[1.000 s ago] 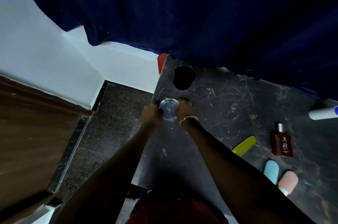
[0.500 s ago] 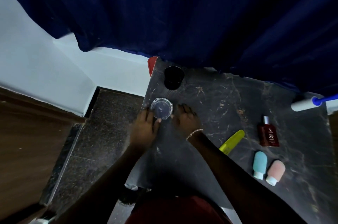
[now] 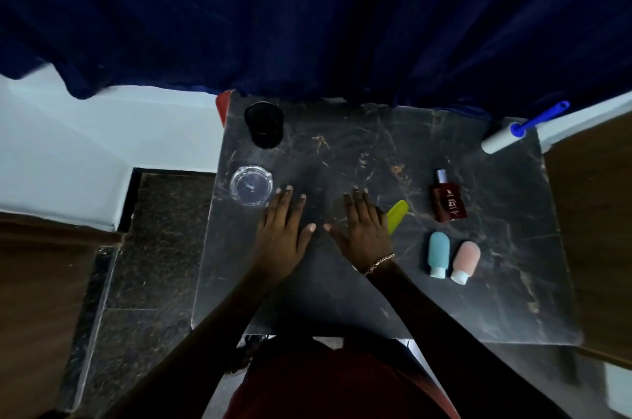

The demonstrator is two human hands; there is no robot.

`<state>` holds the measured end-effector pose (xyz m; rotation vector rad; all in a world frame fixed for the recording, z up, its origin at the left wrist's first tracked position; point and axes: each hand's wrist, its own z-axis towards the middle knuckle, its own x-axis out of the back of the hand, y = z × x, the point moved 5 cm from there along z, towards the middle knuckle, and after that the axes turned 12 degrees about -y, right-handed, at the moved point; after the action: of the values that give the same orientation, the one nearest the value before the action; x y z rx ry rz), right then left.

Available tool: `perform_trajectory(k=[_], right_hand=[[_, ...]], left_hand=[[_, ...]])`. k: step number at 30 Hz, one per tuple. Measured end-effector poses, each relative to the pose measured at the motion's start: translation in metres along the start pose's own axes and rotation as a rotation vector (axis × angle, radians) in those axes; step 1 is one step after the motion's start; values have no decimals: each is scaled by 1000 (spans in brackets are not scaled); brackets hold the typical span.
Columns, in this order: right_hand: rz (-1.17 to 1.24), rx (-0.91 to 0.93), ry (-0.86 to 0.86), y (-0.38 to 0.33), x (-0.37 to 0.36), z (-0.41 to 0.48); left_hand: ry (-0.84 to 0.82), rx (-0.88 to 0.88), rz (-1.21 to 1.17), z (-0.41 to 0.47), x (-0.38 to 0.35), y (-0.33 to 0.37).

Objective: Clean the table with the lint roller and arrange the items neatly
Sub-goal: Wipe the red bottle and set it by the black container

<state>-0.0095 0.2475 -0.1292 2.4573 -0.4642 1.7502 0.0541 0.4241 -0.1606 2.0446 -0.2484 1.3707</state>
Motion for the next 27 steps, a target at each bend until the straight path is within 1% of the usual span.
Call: perform_trajectory(k=[4, 8, 12, 16, 19, 21, 23, 27], right_hand=[[71, -72, 14, 38, 0, -9], [115, -123, 8, 84, 5, -8], [133, -187, 38, 141, 17, -5], [128, -225, 90, 199, 25, -8], [195, -256, 93, 234, 29, -5], [261, -274, 102, 252, 32, -3], [307, -287, 55, 275, 30, 1], [351, -203, -69, 305, 24, 7]], left_hand=[[-53, -29, 37, 15, -11, 33], [-64, -40, 52, 31, -12, 73], [-85, -53, 89, 57, -18, 122], [-60, -64, 91, 74, -34, 173], [-36, -92, 84, 89, -43, 207], [-45, -91, 49, 99, -47, 225], [-97, -64, -24, 109, -58, 247], [-197, 51, -261, 126, -79, 281]])
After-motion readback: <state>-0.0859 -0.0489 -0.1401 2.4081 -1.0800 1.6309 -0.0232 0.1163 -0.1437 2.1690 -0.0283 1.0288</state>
